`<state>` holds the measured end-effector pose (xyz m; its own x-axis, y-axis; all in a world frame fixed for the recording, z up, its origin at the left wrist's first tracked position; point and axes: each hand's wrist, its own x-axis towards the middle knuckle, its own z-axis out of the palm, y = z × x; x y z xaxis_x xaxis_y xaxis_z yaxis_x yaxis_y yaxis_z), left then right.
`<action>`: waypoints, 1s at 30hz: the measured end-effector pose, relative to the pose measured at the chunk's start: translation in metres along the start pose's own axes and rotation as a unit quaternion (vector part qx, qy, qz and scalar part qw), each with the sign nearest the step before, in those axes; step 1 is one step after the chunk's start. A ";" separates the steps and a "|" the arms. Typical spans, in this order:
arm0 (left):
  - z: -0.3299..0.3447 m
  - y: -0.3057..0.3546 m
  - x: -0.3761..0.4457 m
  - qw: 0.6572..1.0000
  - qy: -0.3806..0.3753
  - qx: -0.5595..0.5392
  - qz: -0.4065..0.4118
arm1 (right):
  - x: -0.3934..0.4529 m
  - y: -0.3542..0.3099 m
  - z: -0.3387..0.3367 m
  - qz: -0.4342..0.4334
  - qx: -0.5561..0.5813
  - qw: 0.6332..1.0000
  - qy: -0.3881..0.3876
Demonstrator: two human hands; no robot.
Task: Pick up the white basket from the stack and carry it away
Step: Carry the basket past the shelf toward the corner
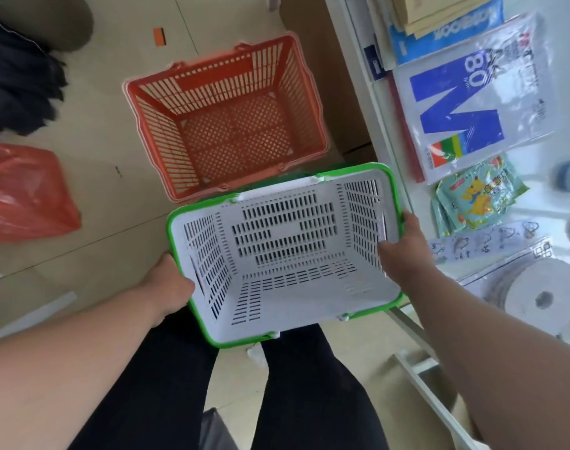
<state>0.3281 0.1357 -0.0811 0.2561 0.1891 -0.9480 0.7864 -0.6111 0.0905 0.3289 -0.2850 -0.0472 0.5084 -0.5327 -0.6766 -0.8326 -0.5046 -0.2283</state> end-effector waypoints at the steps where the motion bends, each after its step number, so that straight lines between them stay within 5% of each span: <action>1: 0.001 0.000 0.004 1.000 0.009 0.004 -0.001 | 0.005 -0.002 0.005 -0.002 -0.001 1.000 -0.007; 8: 0.025 0.004 0.041 0.999 0.003 -0.026 -0.046 | 0.059 -0.007 0.033 0.009 -0.021 0.997 -0.080; 21: 0.074 0.011 0.128 0.996 0.053 -0.042 -0.055 | 0.136 0.020 0.093 0.074 -0.050 0.992 -0.093; 30: 0.094 0.005 0.124 0.985 0.170 -0.026 -0.030 | 0.146 0.028 0.102 0.022 -0.096 0.992 -0.074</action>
<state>0.3108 0.0833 -0.2270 0.3740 0.4753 -0.7964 0.8315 -0.5522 0.0609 0.3577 -0.3077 -0.2233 0.4231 -0.4583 -0.7816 -0.7882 -0.6117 -0.0680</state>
